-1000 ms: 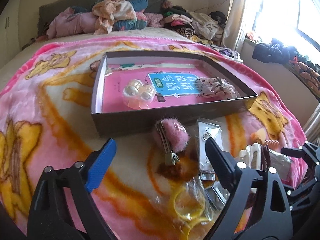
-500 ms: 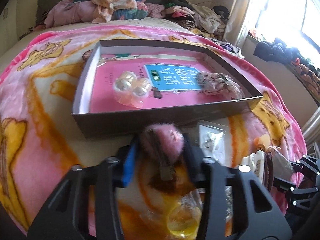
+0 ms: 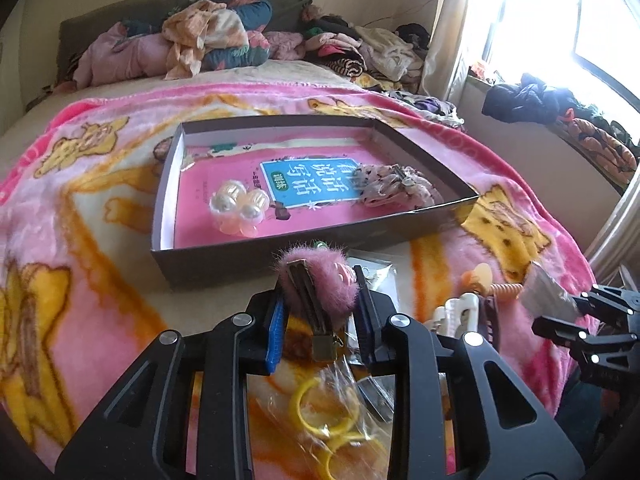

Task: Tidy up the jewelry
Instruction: 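Carry the pom-pom clip over the box with left while right carries the sleeve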

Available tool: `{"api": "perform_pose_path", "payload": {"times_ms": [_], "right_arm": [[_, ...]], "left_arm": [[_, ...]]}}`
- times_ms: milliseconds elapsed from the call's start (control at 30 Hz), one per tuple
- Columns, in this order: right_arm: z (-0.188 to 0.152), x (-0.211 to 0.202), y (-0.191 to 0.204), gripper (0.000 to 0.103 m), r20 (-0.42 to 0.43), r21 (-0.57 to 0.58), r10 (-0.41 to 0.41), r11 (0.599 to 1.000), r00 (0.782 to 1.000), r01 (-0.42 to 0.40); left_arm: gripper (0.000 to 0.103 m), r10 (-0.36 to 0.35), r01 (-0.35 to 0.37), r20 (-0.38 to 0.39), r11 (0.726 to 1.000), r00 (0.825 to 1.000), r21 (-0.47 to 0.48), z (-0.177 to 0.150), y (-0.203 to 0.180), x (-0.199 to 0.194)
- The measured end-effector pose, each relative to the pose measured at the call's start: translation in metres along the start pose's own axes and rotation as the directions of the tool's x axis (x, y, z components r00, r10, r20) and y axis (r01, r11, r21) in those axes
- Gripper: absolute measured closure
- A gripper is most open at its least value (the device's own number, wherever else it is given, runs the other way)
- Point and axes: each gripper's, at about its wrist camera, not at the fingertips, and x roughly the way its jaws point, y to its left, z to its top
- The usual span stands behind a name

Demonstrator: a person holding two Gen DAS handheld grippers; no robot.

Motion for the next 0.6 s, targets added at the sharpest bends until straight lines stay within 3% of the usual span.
{"api": "perform_pose_path", "payload": {"times_ms": [600], "right_arm": [[0.061, 0.004, 0.045, 0.065, 0.073, -0.067, 0.083, 0.995, 0.994, -0.078]], "left_arm": [[0.082, 0.016, -0.016, 0.071, 1.000, 0.997, 0.007, 0.020, 0.008, -0.029]]}}
